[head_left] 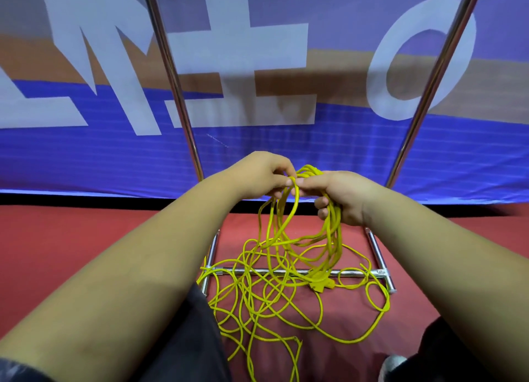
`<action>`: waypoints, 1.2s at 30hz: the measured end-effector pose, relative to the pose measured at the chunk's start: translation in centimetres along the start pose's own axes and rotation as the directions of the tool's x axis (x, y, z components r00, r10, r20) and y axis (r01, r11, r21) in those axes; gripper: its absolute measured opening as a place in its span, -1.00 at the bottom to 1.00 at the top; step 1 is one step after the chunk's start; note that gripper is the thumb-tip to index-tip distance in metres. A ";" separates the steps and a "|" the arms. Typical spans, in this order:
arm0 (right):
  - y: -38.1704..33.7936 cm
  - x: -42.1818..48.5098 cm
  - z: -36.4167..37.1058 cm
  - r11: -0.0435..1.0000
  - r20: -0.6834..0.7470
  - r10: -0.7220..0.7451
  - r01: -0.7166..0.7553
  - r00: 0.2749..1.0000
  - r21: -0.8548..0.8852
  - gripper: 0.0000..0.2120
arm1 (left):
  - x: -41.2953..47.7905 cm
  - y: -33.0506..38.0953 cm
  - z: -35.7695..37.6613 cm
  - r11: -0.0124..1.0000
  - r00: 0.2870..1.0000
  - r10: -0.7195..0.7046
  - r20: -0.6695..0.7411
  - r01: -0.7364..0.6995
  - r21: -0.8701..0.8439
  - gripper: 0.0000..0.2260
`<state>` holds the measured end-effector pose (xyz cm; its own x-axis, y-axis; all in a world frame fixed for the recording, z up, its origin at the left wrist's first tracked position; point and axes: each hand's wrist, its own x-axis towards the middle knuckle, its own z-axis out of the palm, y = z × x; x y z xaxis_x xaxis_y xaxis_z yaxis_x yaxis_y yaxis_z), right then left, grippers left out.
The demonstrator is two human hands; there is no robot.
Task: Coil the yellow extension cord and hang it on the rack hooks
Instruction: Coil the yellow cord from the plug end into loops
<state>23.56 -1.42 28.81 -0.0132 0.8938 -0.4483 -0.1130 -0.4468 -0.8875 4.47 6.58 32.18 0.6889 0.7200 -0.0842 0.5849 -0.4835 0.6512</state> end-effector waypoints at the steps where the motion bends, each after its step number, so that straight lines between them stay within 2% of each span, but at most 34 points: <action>1: 0.0 0.0 0.2 1.000 -0.005 -0.003 0.003 1.000 0.000 -0.79 | -0.3 0.0 0.0 0.990 0.998 -0.053 0.026 0.056 -0.133 -0.89; 3: 0.1 -0.2 0.5 0.999 -0.012 -0.013 0.013 1.000 -0.032 -0.83 | -0.5 0.1 0.1 0.903 0.970 -0.206 0.127 0.239 -0.358 -0.87; 5: 0.3 -0.5 0.8 0.998 -0.018 -0.014 0.013 1.000 -0.057 -0.83 | -0.6 0.1 0.2 0.730 0.909 -0.307 0.282 0.415 -0.543 -0.79; 6: 0.3 -0.7 0.9 0.998 -0.021 -0.009 0.008 1.000 -0.061 -0.82 | -0.5 0.1 0.2 0.661 0.894 -0.310 0.324 0.447 -0.603 -0.74; 8: 0.3 -0.6 0.9 0.997 -0.030 0.004 -0.006 1.000 -0.072 -0.81 | -0.4 0.0 0.4 0.653 0.895 -0.331 0.298 0.446 -0.612 -0.73; 11: 0.3 0.0 0.5 0.994 -0.128 0.025 -0.038 0.991 -0.098 -0.84 | -0.4 -0.1 0.4 0.767 0.870 -0.482 0.104 0.476 -0.430 -0.89; 13: 0.4 0.5 0.0 0.994 -0.231 0.051 -0.071 0.972 -0.081 -0.91 | -0.5 -0.4 -0.4 0.845 0.858 -0.513 -0.033 0.497 -0.198 -0.93; 14: 0.5 0.7 -0.2 0.994 -0.275 0.071 -0.090 0.959 -0.058 -0.93 | -0.7 -0.3 -0.9 0.859 0.856 -0.513 -0.072 0.512 -0.030 -0.92; 16: 0.8 1.1 -0.8 0.994 -0.348 0.107 -0.113 0.931 0.003 -0.94 | -1.3 -0.2 -1.7 0.800 0.857 -0.507 -0.089 0.507 0.320 -0.88; 17: 1.0 1.3 -1.1 0.993 -0.376 0.118 -0.116 0.919 0.029 -0.95 | -1.6 -0.1 -1.9 0.755 0.854 -0.515 -0.073 0.492 0.433 -0.86; 19: 1.3 1.8 -1.7 0.991 -0.419 0.133 -0.124 0.898 0.050 -0.94 | -1.6 -0.6 -2.2 0.725 0.843 -0.535 -0.058 0.494 0.479 -0.83; 21: 1.6 2.0 -2.1 0.989 -0.441 0.140 -0.143 0.886 0.028 -0.91 | -1.4 -1.4 -2.4 0.791 0.843 -0.532 -0.077 0.527 0.311 -0.77; 23: 1.8 2.0 -2.2 0.988 -0.439 0.136 -0.154 0.888 -0.005 -0.92 | -0.9 -2.2 -2.6 0.849 0.840 -0.525 -0.138 0.528 -0.014 -0.71; 25: 1.8 1.9 -2.1 0.989 -0.422 0.115 -0.142 0.899 -0.032 -0.95 | -0.8 -2.6 -2.6 0.820 0.827 -0.537 -0.168 0.465 -0.334 -0.73; 26: 1.8 1.9 -2.1 0.991 -0.413 0.101 -0.129 0.905 -0.041 -0.94 | -0.8 -2.7 -2.5 0.797 0.827 -0.537 -0.166 0.433 -0.421 -0.75; 28: 1.7 2.0 -1.9 0.993 -0.397 0.081 -0.107 0.914 -0.044 -0.91 | -0.9 -2.9 -2.6 0.777 0.837 -0.526 -0.154 0.398 -0.489 -0.77; 32: 1.4 2.0 -1.3 0.999 -0.370 0.028 -0.040 0.929 -0.027 -0.91 | -1.4 -2.9 -2.8 0.851 0.883 -0.442 -0.156 0.358 -0.385 -0.83; 33: 1.3 2.0 -1.1 0.999 -0.358 0.006 -0.018 0.934 -0.030 -0.92 | -1.5 -2.9 -2.7 0.844 0.885 -0.441 -0.150 0.351 -0.406 -0.85; 36: 0.9 1.6 -0.3 0.999 -0.300 -0.024 0.017 0.953 -0.027 -0.89 | -1.5 -2.5 -2.0 0.721 0.878 -0.475 -0.063 0.347 -0.600 -0.78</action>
<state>23.69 -0.45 27.24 0.2887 0.8515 -0.4378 -0.0867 -0.4322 -0.8976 1.14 7.70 32.15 0.3000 0.8929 -0.3359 0.4034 0.2003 0.8928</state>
